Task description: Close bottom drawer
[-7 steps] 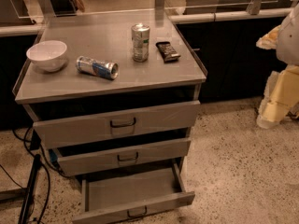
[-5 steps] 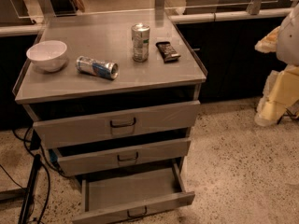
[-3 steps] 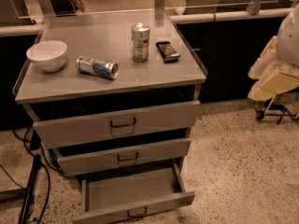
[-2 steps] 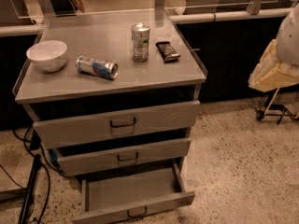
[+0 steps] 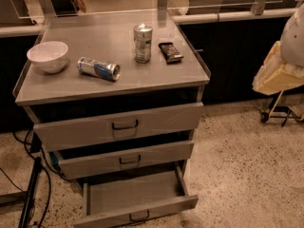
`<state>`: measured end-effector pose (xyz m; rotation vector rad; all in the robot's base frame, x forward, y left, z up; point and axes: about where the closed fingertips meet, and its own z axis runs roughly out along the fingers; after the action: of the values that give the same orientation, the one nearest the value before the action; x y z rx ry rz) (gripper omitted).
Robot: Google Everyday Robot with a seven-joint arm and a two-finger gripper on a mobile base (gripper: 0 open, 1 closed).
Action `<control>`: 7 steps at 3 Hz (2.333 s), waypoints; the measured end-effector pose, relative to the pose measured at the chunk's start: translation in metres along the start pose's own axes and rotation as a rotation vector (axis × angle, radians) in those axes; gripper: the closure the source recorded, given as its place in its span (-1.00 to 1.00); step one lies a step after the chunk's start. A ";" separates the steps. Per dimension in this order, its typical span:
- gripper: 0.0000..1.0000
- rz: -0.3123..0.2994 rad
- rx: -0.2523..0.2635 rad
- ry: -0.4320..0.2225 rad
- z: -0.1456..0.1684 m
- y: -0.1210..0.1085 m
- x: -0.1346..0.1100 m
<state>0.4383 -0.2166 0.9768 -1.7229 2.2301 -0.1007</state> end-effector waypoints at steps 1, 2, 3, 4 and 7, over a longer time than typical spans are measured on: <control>1.00 0.031 -0.008 0.000 0.023 0.013 0.005; 1.00 0.095 -0.034 0.000 0.073 0.040 0.009; 1.00 0.142 -0.146 0.015 0.149 0.081 0.009; 1.00 0.145 -0.175 0.035 0.162 0.096 0.016; 1.00 0.228 -0.243 0.095 0.260 0.130 0.022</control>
Offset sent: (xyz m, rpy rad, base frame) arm -0.0555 0.0278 -0.2274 0.0387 0.2390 -0.1575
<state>0.3882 -0.1667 0.6937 -1.5913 2.5831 0.1510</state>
